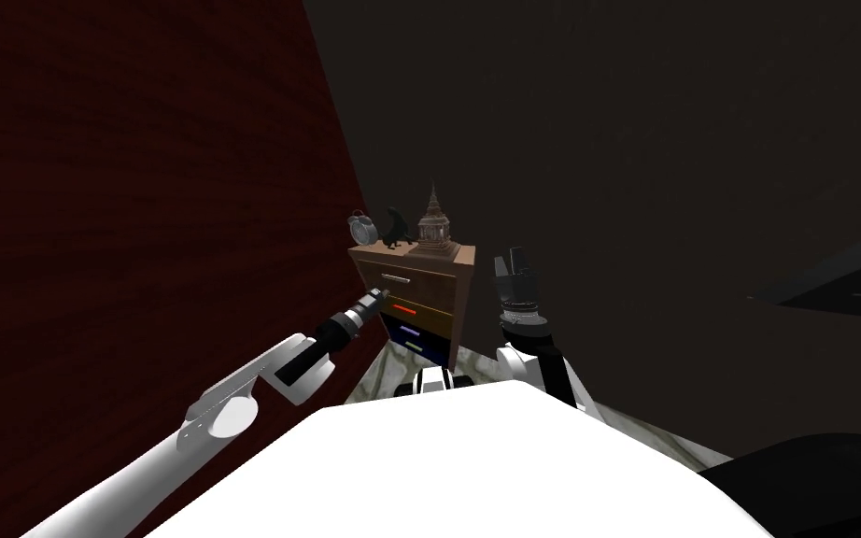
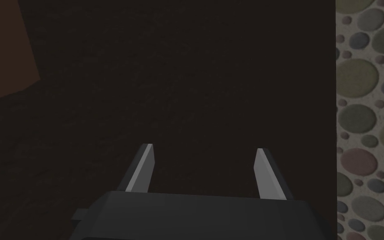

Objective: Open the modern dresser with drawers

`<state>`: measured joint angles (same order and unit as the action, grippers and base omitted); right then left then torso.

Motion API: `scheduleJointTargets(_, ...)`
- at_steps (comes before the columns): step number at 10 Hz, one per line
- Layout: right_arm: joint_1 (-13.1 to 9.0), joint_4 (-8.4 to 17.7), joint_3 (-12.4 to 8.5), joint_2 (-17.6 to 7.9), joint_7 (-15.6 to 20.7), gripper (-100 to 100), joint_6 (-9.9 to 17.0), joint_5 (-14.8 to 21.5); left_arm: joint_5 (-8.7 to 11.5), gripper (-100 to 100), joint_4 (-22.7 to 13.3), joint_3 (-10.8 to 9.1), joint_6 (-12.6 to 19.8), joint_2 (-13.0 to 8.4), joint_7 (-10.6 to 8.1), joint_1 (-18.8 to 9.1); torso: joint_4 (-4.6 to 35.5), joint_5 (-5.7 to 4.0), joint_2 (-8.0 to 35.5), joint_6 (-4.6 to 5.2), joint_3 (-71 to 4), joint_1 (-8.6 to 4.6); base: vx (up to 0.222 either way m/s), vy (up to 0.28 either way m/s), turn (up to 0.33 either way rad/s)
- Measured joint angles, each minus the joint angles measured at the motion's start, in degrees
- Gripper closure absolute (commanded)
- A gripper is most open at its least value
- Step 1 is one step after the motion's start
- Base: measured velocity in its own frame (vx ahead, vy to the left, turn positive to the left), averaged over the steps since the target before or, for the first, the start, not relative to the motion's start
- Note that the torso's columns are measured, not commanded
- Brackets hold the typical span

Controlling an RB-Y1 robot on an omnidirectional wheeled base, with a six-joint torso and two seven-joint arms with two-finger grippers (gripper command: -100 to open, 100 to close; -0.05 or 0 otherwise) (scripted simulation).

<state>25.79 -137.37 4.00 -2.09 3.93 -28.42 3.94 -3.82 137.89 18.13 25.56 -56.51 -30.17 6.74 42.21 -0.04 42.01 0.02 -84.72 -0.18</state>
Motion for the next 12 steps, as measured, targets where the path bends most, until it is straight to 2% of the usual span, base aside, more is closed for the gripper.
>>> scheduleJointTargets(4, 0.0, 0.0, 0.0, 0.0, 0.0, 0, 0.0, 0.0, 0.1, -100, -2.8, -0.33, -0.9, 1.5, 0.57, -0.8, 0.0, 0.02, 0.2, -0.02, 0.1, 0.09, 0.113, -0.075, -0.044)
scheduleJointTargets(6, 0.0, 0.0, 0.0, 0.0, 0.0, 0, 0.0, 0.0, 0.2, -100, -2.7, -0.42, -0.6, 1.3, 0.52, -1.0, 0.1, 0.08, 0.5, -0.03, 0.3, 0.28, 0.063, -0.041, -0.023)
scheduleJointTargets(7, 0.0, 0.0, 0.0, 0.0, 0.0, 0, 0.0, 0.0, 0.3, 100, -2.6, -0.44, -0.5, 1.3, 0.49, -1.0, 0.1, 0.09, 0.6, -0.04, 0.3, 0.35, 0.0, 0.0, 0.0)
scheduleJointTargets(12, 0.0, 0.0, 0.0, 0.0, 0.0, 0, 0.0, 0.0, -0.2, 100, -0.4, 0.13, 0.0, -0.2, -0.5, -0.7, 0.1, 0.04, 0.3, -0.03, 0.2, 0.18, -0.134, 0.063, 0.06)
